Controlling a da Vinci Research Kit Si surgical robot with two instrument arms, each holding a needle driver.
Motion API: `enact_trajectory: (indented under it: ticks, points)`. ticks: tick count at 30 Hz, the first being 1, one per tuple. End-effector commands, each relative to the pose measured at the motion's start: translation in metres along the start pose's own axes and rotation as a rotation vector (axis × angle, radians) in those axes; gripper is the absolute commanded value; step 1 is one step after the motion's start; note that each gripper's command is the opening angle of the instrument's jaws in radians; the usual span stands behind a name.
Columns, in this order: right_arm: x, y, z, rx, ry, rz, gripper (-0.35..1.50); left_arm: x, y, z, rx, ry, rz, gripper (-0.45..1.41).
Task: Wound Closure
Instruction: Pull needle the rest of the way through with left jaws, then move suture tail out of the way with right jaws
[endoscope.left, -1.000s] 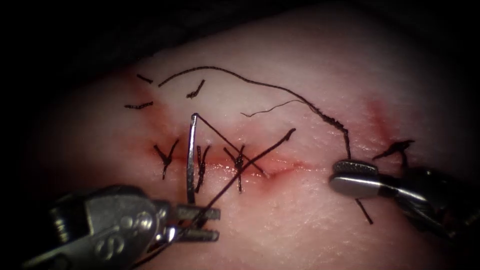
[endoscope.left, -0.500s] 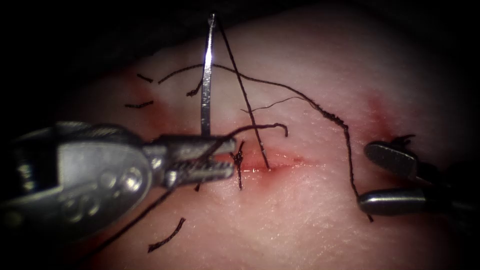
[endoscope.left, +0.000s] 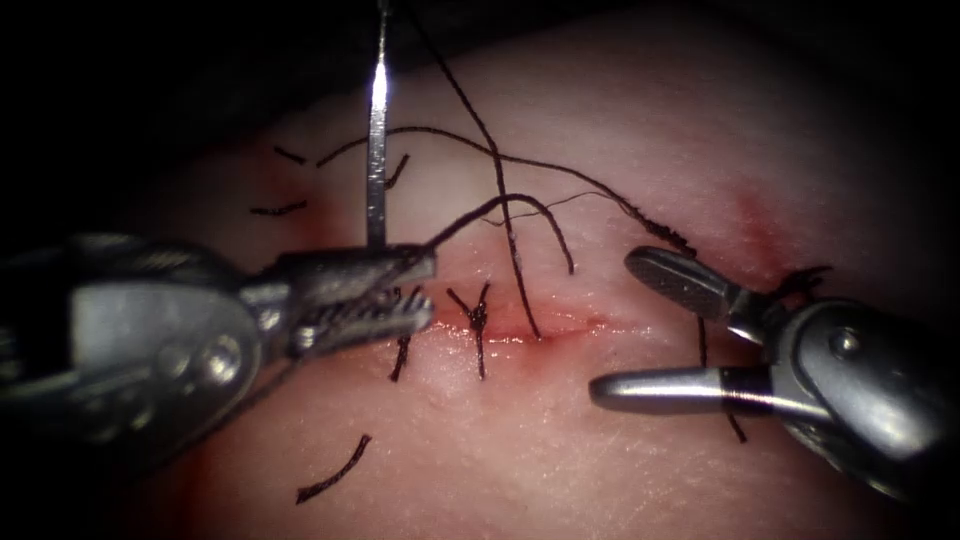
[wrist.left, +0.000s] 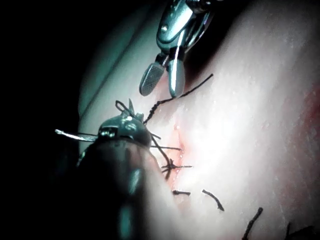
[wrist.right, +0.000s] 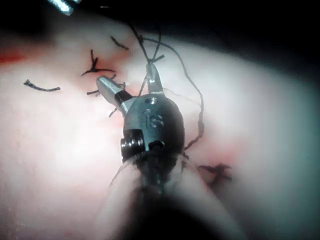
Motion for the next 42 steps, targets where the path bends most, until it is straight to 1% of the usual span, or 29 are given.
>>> enact_trajectory:
  ticks: [1, 3, 4, 6, 7, 13, 14, 15, 16, 17, 18, 19, 21, 22, 23, 25, 26, 27, 29, 30, 32, 33, 34, 35, 36, 37, 38, 41, 42]
  points:
    - [0.0011, 0.0004, 0.0018, -0.004, 0.005, -0.043, 0.91, 0.0, -0.0007, 0.0008, 0.002, -0.003, 0.007, -0.45]
    - [0.0013, 0.0003, 0.0021, -0.007, 0.006, -0.059, 0.95, -0.0001, -0.0004, 0.0009, 0.002, -0.006, 0.01, -0.45]
    - [0.0016, -0.0002, 0.0031, -0.021, 0.006, -0.116, 1.05, -0.0001, -0.0002, 0.001, -0.002, -0.011, 0.014, -0.45]
    - [0.0018, -0.0006, 0.0039, -0.033, 0.007, -0.162, 1.1, 0.0001, -0.0003, 0.0008, -0.004, -0.009, 0.012, -0.45]
    - [0.0019, -0.0009, 0.0046, -0.042, 0.005, -0.172, 1.06, 0.0003, -0.0004, 0.0005, -0.005, -0.01, 0.01, -0.45]
    - [0.0022, -0.0013, 0.0059, -0.061, 0.002, -0.246, 1.08, 0.0008, -0.0002, 0.0002, -0.004, -0.017, 0.009, -0.45]
    - [0.0024, -0.0015, 0.0063, -0.066, 0.002, -0.257, 0.91, 0.0008, -0.0001, 0.0002, -0.006, -0.019, 0.011, -0.45]
    - [0.0025, -0.0017, 0.0063, -0.067, 0.005, -0.256, -0.21, 0.0007, 0.0, 0.0003, -0.008, -0.021, 0.013, -0.45]
    - [0.0026, -0.0017, 0.0061, -0.071, -0.014, -0.262, -0.35, 0.0007, 0.0, 0.0003, -0.008, -0.021, 0.013, -0.45]
    - [0.0026, -0.0017, 0.0061, -0.071, -0.014, -0.262, -0.35, 0.0007, 0.0, 0.0003, -0.008, -0.021, 0.013, -0.45]
    - [0.0027, -0.0016, 0.006, -0.08, -0.034, -0.261, -0.35, 0.0006, 0.0, 0.0003, -0.008, -0.019, 0.013, -0.45]
    - [0.0027, -0.0016, 0.0054, -0.074, -0.085, -0.266, -0.35, 0.0003, -0.0001, 0.0005, -0.008, -0.021, 0.012, -0.45]
    - [0.0028, -0.0017, 0.0047, -0.065, -0.093, -0.263, -0.35, 0.0001, -0.0002, 0.0008, -0.011, -0.023, 0.012, -0.45]
    - [0.0028, -0.0017, 0.0043, -0.063, -0.086, -0.262, -0.35, 0.0, -0.0002, 0.001, -0.011, -0.021, 0.011, -0.45]
    - [0.003, -0.0016, 0.0027, -0.072, -0.05, -0.258, -0.35, -0.0003, -0.0003, 0.0014, -0.013, -0.008, 0.016, -0.45]
    - [0.0029, -0.0014, 0.0006, -0.079, -0.018, -0.256, -0.35, -0.0007, -0.0004, 0.0018, -0.014, 0.003, 0.004, -0.45]
    - [0.0025, -0.001, -0.0022, -0.067, -0.007, -0.273, -0.35, -0.0014, -0.0005, 0.0022, -0.017, 0.014, -0.007, -0.45]
    - [0.0022, -0.0008, -0.0036, -0.061, -0.004, -0.277, -0.35, -0.0017, -0.0006, 0.0023, -0.018, 0.019, -0.013, -0.45]
    - [0.0014, -0.0002, -0.0065, -0.065, -0.007, -0.294, -0.35, -0.0023, -0.0007, 0.0027, -0.022, 0.039, -0.031, -0.45]
    - [0.0004, 0.0007, -0.009, -0.052, -0.024, -0.327, -0.35, -0.0028, -0.0008, 0.003, -0.029, 0.071, -0.053, -0.45]
    - [-0.0005, 0.0017, -0.0109, -0.024, -0.054, -0.349, -0.35, -0.0029, -0.0009, 0.0033, -0.036, 0.102, -0.07, -0.45]
    - [-0.0015, 0.0031, -0.0124, 0.007, -0.093, -0.371, -0.35, -0.0029, -0.0008, 0.0035, -0.049, 0.154, -0.092, -0.45]
    - [-0.0018, 0.0037, -0.0129, 0.019, -0.109, -0.377, -0.35, -0.0028, -0.0008, 0.0037, -0.054, 0.176, -0.103, -0.45]
    - [-0.0023, 0.0044, -0.0132, 0.029, -0.129, -0.383, 0.22, -0.0026, -0.0007, 0.0039, -0.059, 0.198, -0.114, -0.45]
    - [-0.0026, 0.005, -0.0134, 0.03, -0.138, -0.386, 0.73, -0.0024, -0.0006, 0.0041, -0.06, 0.207, -0.114, -0.45]
    - [-0.0026, 0.005, -0.0134, 0.03, -0.138, -0.386, 0.73, -0.0024, -0.0006, 0.0041, -0.06, 0.207, -0.114, -0.45]
    - [-0.0033, 0.006, -0.0129, 0.024, -0.143, -0.388, 1.38, -0.0018, -0.0002, 0.0047, -0.063, 0.228, -0.117, -0.45]
    - [-0.0036, 0.0067, -0.0122, 0.018, -0.147, -0.393, 1.48, -0.0011, 0.0004, 0.0052, -0.063, 0.247, -0.118, -0.45]
    - [-0.0036, 0.0072, -0.012, 0.015, -0.151, -0.444, 1.48, -0.0008, 0.0008, 0.0055, -0.064, 0.259, -0.12, -0.45]
